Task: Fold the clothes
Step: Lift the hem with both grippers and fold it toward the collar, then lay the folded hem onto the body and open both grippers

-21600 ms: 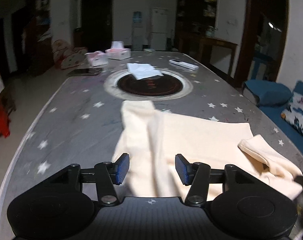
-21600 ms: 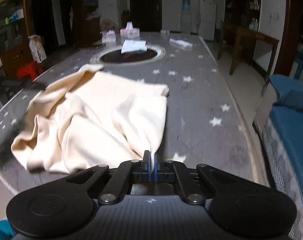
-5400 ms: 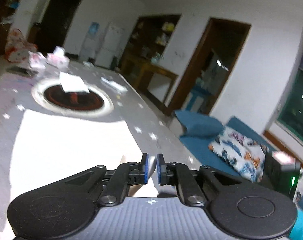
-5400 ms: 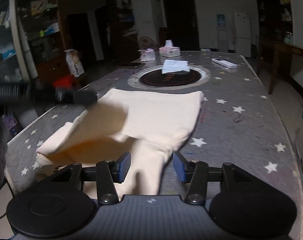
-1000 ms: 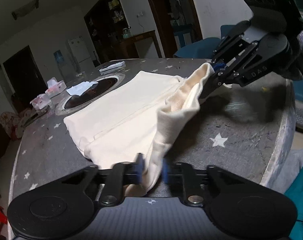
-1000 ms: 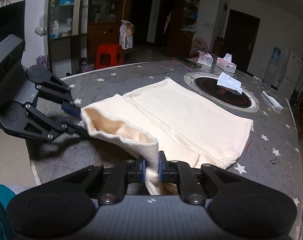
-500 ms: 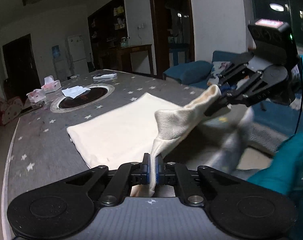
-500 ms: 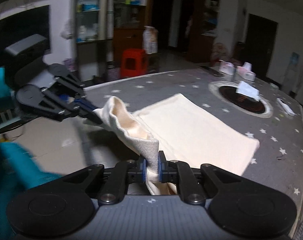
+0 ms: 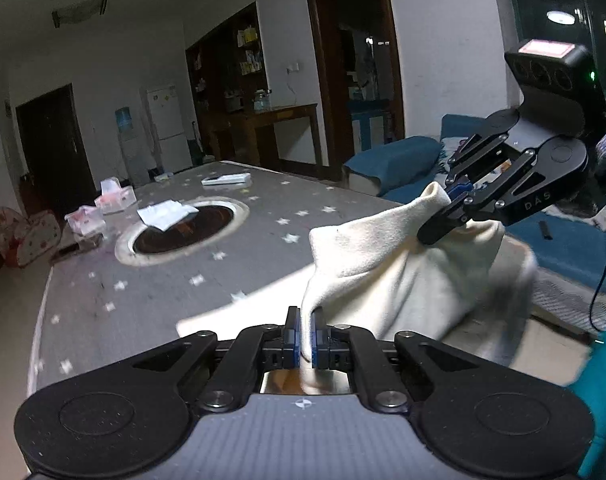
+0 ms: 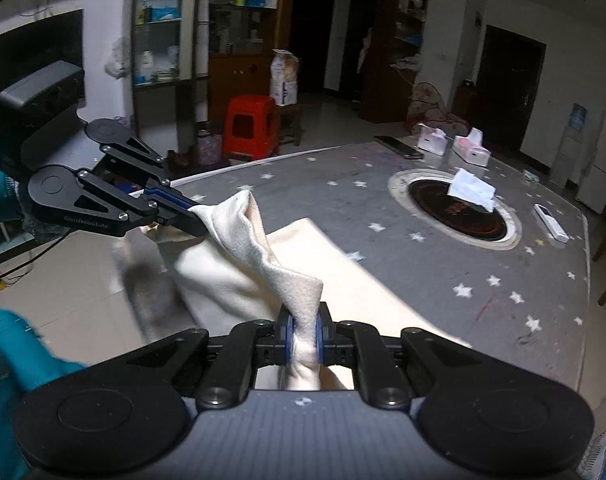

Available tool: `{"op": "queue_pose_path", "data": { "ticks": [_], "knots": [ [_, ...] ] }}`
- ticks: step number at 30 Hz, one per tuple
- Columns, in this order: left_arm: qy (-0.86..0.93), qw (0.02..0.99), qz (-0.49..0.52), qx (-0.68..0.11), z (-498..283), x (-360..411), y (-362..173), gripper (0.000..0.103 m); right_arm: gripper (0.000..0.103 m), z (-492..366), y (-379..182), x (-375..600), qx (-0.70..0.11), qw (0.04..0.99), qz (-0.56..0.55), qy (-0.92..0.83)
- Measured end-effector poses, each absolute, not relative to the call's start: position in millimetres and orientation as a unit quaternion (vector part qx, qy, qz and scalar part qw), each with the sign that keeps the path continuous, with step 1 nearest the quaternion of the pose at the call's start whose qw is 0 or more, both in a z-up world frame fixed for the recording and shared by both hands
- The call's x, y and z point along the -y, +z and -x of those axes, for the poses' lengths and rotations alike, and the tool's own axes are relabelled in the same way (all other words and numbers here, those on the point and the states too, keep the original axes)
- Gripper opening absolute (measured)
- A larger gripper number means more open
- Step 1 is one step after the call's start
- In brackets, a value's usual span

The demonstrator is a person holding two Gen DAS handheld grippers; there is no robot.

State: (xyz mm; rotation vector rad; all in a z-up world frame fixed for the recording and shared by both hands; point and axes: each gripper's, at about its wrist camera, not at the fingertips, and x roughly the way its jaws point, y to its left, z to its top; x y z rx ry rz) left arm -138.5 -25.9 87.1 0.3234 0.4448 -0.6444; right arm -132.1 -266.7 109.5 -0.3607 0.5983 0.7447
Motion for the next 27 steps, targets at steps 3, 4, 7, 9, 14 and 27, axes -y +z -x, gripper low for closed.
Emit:
{"op": "queue_pose_path", "data": {
  "ticks": [3,4,7,9,14,27],
  "knots": [
    [-0.299,0.913,-0.163,-0.225,101.2,33.7,83.9,0.005,0.009,99.5,107.4,265.5,-0.292,0.875,0.175,0.344],
    [-0.295,0.912,-0.164,-0.232,87.7,36.8,80.2,0.005,0.009,88.4,104.9,264.4,-0.294,0.876,0.177,0.338],
    [-0.278,0.914,-0.16,-0.249,56.6,43.8,66.6,0.005,0.009,54.3,91.6,260.2,-0.313,0.877,0.175,0.321],
    [-0.263,0.916,-0.154,-0.261,42.9,46.7,55.7,0.005,0.009,33.7,78.9,257.8,-0.322,0.88,0.169,0.306],
    [-0.225,0.92,-0.139,-0.288,8.6,53.9,28.5,0.006,0.011,-1.6,42.1,254.7,-0.336,0.895,0.128,0.263],
    [-0.152,0.947,-0.052,-0.279,-5.7,33.2,34.6,0.021,0.026,-6.1,40.2,273.6,-0.321,0.923,0.046,0.209]
  ]
}}
